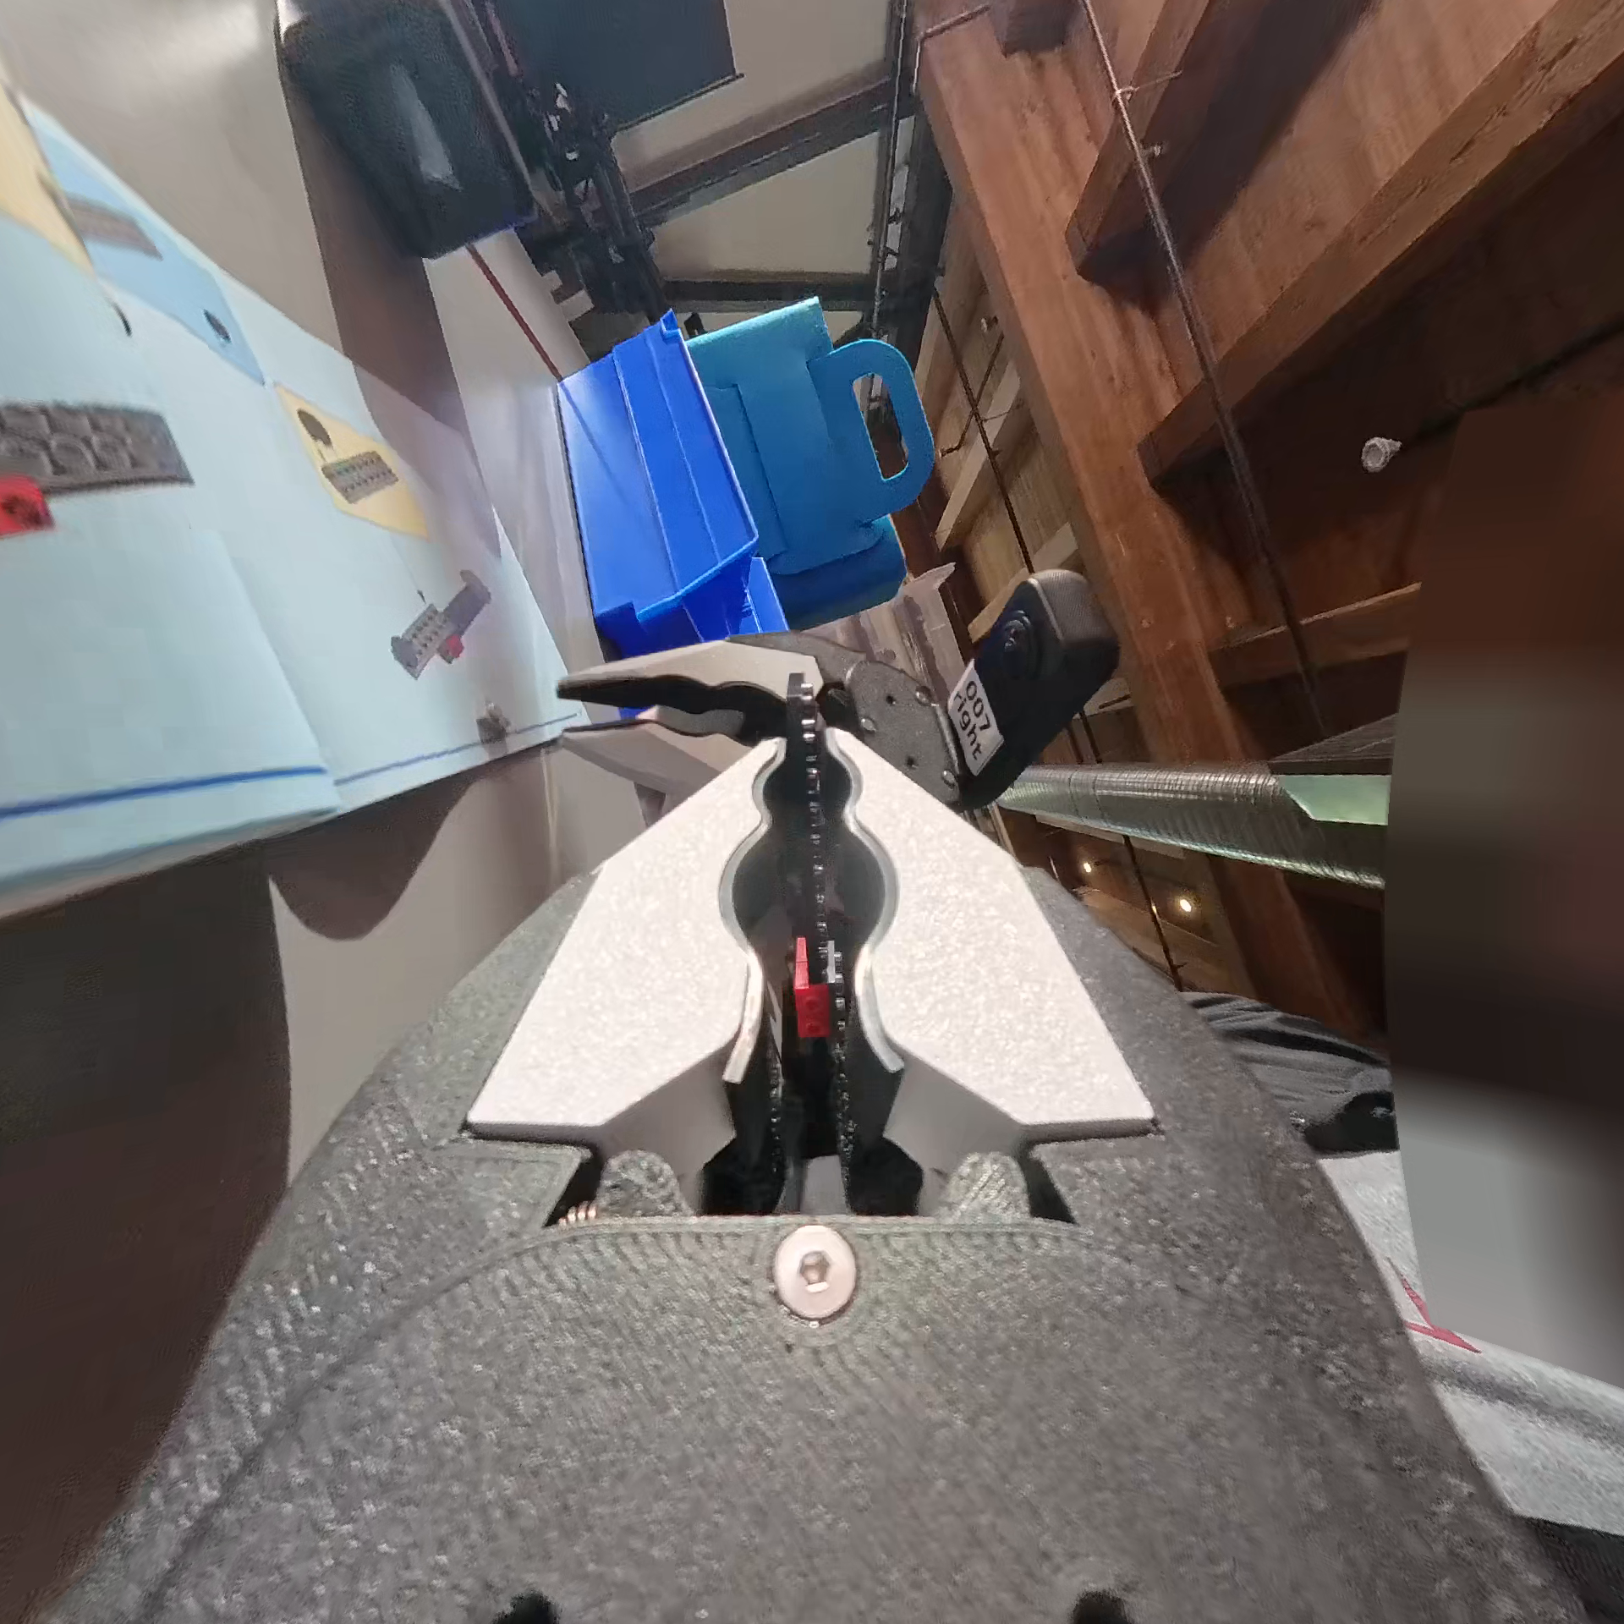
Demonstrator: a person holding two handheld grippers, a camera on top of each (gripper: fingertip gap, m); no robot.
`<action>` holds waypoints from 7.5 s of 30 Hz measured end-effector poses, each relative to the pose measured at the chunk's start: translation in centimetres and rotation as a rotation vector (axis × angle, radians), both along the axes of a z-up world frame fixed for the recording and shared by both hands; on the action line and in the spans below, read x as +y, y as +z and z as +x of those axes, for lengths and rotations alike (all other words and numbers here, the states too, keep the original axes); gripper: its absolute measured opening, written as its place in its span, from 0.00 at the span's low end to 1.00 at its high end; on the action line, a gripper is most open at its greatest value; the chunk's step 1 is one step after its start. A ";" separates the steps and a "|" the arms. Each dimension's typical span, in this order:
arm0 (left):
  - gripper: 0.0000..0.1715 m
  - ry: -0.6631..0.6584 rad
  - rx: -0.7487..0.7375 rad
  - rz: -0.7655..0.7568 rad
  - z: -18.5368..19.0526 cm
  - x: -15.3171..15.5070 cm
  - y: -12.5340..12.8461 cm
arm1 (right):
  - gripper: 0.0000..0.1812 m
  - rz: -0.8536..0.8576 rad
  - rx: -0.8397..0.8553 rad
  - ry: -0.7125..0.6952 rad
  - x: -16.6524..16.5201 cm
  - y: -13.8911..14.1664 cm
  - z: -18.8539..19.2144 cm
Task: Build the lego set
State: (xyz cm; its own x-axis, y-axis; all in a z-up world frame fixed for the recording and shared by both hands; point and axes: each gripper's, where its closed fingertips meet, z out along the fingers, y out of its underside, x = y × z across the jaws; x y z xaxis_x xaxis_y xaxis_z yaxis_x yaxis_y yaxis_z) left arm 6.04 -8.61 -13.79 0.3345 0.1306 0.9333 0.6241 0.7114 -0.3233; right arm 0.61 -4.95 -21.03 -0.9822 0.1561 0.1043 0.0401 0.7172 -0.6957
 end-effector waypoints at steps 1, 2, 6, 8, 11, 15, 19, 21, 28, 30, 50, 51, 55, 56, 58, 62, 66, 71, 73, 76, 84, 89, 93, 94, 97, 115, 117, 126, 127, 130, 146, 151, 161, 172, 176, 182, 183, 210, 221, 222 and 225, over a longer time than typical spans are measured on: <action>0.02 -0.009 -0.009 0.009 0.3 0.2 -0.3 | 0.09 0.023 0.012 0.011 -0.3 -0.5 0.1; 0.02 -0.017 -0.017 0.016 0.5 0.3 -0.6 | 0.08 0.038 0.019 0.018 -0.5 -0.8 0.1; 0.02 -0.026 -0.015 -0.025 1.0 0.4 -0.8 | 0.06 0.065 0.004 0.019 -1.1 -1.4 0.0; 0.03 -0.022 -0.015 -0.050 1.1 0.1 -1.0 | 0.06 0.073 0.002 0.006 -1.2 -1.7 -0.2; 0.02 -0.040 -0.016 -0.016 1.1 0.0 -0.9 | 0.06 0.079 0.000 -0.004 -1.2 -1.8 -0.5; 0.02 -0.053 -0.018 -0.002 1.1 0.1 -0.9 | 0.05 0.070 -0.025 0.000 -1.2 -1.8 -0.4; 0.03 -0.060 -0.026 0.013 1.1 0.0 -1.0 | 0.05 0.045 -0.026 0.033 -1.4 -1.5 -0.1; 0.03 -0.063 -0.030 0.017 1.1 0.0 -1.0 | 0.05 -0.018 -0.020 0.073 -2.0 -0.2 0.5; 0.03 -0.083 -0.033 0.040 1.2 0.2 -0.9 | 0.05 -0.368 0.052 0.322 -4.2 7.5 5.7; 0.03 -0.086 -0.032 0.048 1.2 0.1 -0.9 | 0.05 -0.412 0.025 0.365 -4.4 8.2 6.9; 0.03 -0.207 -0.027 0.243 2.1 1.0 0.4 | 0.05 -0.535 -0.289 0.410 -4.3 8.2 7.8; 0.03 -0.211 -0.025 0.249 2.1 1.1 0.5 | 0.05 -0.538 -0.297 0.411 -4.2 8.3 7.8; 0.03 -0.222 -0.025 0.237 2.2 1.3 0.4 | 0.05 -0.533 -0.334 0.419 -4.1 8.2 7.9; 0.03 -0.225 -0.026 0.225 2.3 1.4 0.3 | 0.05 -0.528 -0.343 0.421 -4.0 8.2 7.9; 0.03 -0.232 -0.027 0.208 2.3 1.7 0.3 | 0.05 -0.515 -0.356 0.422 -3.9 8.1 7.9; 0.03 -0.227 -0.038 0.209 2.2 1.6 0.1 | 0.05 -0.483 -0.356 0.409 -3.8 7.9 7.7; 0.03 -0.228 -0.053 0.237 2.2 1.7 0.1 | 0.05 -0.463 -0.388 0.395 -4.0 7.9 7.8; 0.03 -0.226 -0.056 0.249 2.1 1.6 0.1 | 0.07 -0.464 -0.450 0.383 -4.1 7.9 7.9; 0.03 -0.225 -0.056 0.251 2.1 1.5 0.1 | 0.09 -0.467 -0.466 0.384 -4.1 7.9 8.1; 0.03 -0.224 -0.058 0.255 2.1 1.5 0.1 | 0.10 -0.469 -0.468 0.381 -4.2 7.9 8.0; 0.03 -0.186 -0.086 0.198 1.7 1.4 -0.6 | 0.14 -0.431 -0.392 0.250 -3.1 7.1 5.2; 0.03 -0.189 -0.088 0.171 1.7 1.7 -0.8 | 0.19 -0.393 -0.361 0.298 -2.2 6.2 6.3; 0.03 -0.194 -0.063 0.161 1.9 1.8 -0.6 | 0.18 -0.363 -0.534 0.323 -2.4 5.6 8.5; 0.03 -0.193 -0.061 0.165 1.9 1.7 -0.5 | 0.17 -0.360 -0.578 0.312 -2.4 5.6 8.8; 0.03 -0.184 -0.050 0.165 1.9 1.6 -0.4 | 0.12 -0.374 -0.747 0.271 -2.7 5.8 9.3; 0.05 -0.147 -0.029 0.163 1.6 1.1 -0.2 | 0.02 -0.479 -1.100 0.112 -3.6 6.1 9.1; 0.04 -0.137 -0.023 0.165 1.6 1.0 -0.1 | 0.02 -0.474 -1.112 0.117 -3.6 6.1 9.3; 0.04 -0.106 -0.020 0.155 1.3 0.6 -0.2 | 0.02 -0.488 -1.115 0.090 -3.6 6.1 8.9; 0.04 -0.105 -0.020 0.154 1.3 0.6 -0.2 | 0.02 -0.489 -1.118 0.088 -3.7 6.1 8.8; 0.04 -0.100 -0.020 0.150 1.2 0.6 -0.2 | 0.02 -0.491 -1.121 0.083 -3.7 6.1 8.8; 0.03 -0.071 -0.066 0.025 1.3 0.1 -1.4 | 0.11 -0.070 -0.368 0.046 2.1 0.9 4.4; 0.03 -0.078 -0.079 -0.011 1.4 0.4 -1.8 | 0.13 0.079 -0.230 0.054 2.9 -1.7 5.4; 0.03 -0.102 -0.081 -0.023 1.6 0.8 -1.9 | 0.05 0.097 -0.061 0.097 2.7 -1.6 4.8; 0.03 -0.135 -0.066 -0.087 1.9 1.8 -2.1 | 0.05 -0.169 0.143 0.384 -2.4 6.3 6.5; 0.03 -0.142 -0.062 -0.105 2.0 2.1 -2.1 | 0.05 -0.125 0.201 0.464 -2.6 5.7 7.3; 0.03 -0.152 -0.054 -0.143 2.2 2.5 -2.3 | 0.05 -0.079 0.222 0.495 -2.2 5.4 7.4; 0.03 -0.152 -0.052 -0.153 2.2 2.5 -2.3 | 0.05 -0.071 0.222 0.501 -2.2 5.3 7.4; 0.06 -0.135 0.090 -0.160 2.8 2.5 -0.6 | 0.05 -0.049 0.281 0.605 -2.2 6.8 8.2; 0.05 -0.203 0.224 -0.211 4.1 3.2 0.6 | 0.05 -0.115 0.216 0.732 -1.5 8.1 9.4; 0.04 -0.210 0.233 -0.219 4.2 3.4 0.6 | 0.05 -0.111 0.220 0.750 -1.4 8.1 9.6; 0.04 -0.226 0.252 -0.239 4.4 3.6 0.6 | 0.05 -0.090 0.243 0.796 -1.2 8.2 9.8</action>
State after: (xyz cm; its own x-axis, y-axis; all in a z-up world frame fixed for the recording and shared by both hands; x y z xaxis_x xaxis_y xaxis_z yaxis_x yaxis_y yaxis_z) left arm 10.45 -4.99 -13.17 0.5938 0.2311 0.7707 0.6360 0.4519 -0.6255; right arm 10.45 -6.12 -12.88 -0.7545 -0.5565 0.3480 -0.6134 0.4091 -0.6755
